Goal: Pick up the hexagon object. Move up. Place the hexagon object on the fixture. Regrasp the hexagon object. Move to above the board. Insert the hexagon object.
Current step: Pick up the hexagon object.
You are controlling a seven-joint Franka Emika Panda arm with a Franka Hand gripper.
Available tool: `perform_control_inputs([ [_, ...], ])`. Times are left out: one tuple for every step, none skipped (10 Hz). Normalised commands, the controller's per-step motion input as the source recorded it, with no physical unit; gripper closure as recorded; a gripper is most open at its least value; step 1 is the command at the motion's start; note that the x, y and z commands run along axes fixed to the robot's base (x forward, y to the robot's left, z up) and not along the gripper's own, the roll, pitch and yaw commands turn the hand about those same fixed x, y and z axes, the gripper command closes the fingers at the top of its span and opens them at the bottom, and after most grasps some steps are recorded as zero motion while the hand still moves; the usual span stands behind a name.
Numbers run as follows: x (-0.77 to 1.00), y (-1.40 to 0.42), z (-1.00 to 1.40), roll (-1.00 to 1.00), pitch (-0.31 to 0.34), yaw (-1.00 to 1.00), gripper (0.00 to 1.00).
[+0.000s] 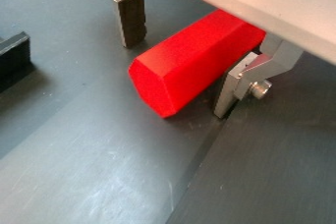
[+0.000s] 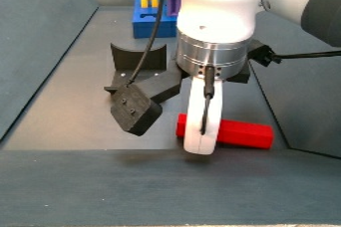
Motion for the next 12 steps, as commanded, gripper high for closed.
perform_control_inputs([
  [0.0, 0.0, 0.0, 0.0, 0.0, 0.0, 0.0],
  [0.0, 0.0, 0.0, 0.0, 0.0, 0.0, 1.0],
  [0.0, 0.0, 0.0, 0.0, 0.0, 0.0, 1.0],
  [0.0, 0.0, 0.0, 0.0, 0.0, 0.0, 1.0],
  [0.0, 0.0, 0.0, 0.0, 0.0, 0.0, 1.0],
  [0.0, 0.0, 0.0, 0.0, 0.0, 0.0, 1.0],
  [0.0, 0.0, 0.0, 0.0, 0.0, 0.0, 1.0],
  [0.0, 0.0, 0.0, 0.0, 0.0, 0.0, 1.0],
  [0.0, 0.0, 0.0, 0.0, 0.0, 0.0, 1.0],
  [0.0, 0.0, 0.0, 0.0, 0.0, 0.0, 1.0],
  [0.0, 0.0, 0.0, 0.0, 0.0, 0.0, 1.0],
  [0.0, 0.0, 0.0, 0.0, 0.0, 0.0, 1.0],
])
